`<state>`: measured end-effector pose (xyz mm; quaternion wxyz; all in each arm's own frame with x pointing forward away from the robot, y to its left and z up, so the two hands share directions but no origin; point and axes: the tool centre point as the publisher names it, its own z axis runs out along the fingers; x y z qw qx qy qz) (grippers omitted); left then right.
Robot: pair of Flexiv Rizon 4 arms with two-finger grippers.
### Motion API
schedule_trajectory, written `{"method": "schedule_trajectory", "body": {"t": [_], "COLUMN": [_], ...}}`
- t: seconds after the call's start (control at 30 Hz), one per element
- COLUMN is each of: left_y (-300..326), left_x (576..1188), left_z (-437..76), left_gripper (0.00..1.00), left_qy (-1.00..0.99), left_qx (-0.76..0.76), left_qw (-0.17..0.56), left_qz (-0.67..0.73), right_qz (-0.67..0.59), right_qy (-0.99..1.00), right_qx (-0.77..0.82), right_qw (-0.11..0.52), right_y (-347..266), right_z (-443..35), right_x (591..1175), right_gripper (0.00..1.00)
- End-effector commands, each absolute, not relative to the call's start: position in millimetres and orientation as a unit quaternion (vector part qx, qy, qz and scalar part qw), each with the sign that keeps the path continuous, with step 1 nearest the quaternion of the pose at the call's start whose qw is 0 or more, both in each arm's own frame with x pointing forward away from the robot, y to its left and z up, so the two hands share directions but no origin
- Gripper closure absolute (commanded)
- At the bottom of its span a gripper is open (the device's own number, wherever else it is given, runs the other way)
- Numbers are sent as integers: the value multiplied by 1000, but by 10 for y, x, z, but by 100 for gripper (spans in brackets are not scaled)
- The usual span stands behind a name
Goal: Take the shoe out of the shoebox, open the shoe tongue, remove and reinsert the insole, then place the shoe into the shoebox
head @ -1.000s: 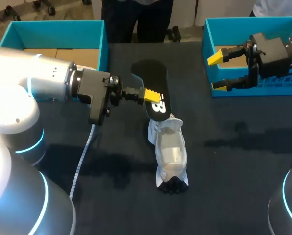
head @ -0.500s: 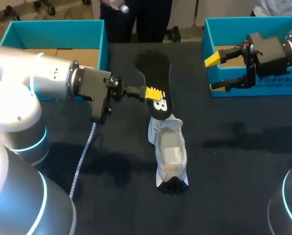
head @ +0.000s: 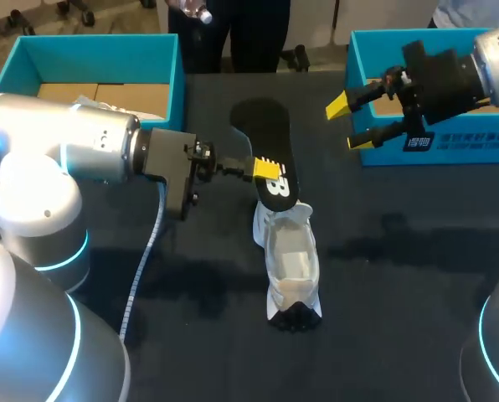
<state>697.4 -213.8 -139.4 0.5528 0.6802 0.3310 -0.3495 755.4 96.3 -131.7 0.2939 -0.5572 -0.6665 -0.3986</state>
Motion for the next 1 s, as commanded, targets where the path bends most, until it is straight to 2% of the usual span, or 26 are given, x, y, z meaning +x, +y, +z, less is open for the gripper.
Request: {"method": "schedule_trajectory", "body": {"t": [0.03, 0.53, 1.0], "left_y": [-2194, -2302, -2385], "left_x": [6928, 6984, 6949], "left_z": [-1427, -1621, -1684], "left_gripper": [100, 100, 100], "left_qy": [336, 352, 311], "left_qx": [685, 689, 705], "left_qw": [552, 538, 540], "left_qz": [-336, -335, -338], "right_qz": [-388, -309, -300], "right_qy": [-670, -732, -738], "right_qx": [-568, -564, -560], "right_qw": [280, 224, 227], "right_y": [973, 1169, 1204], "right_z": [-1305, -1294, -1320], "right_x": [7501, 7485, 7445], "right_gripper": [0, 0, 0]}}
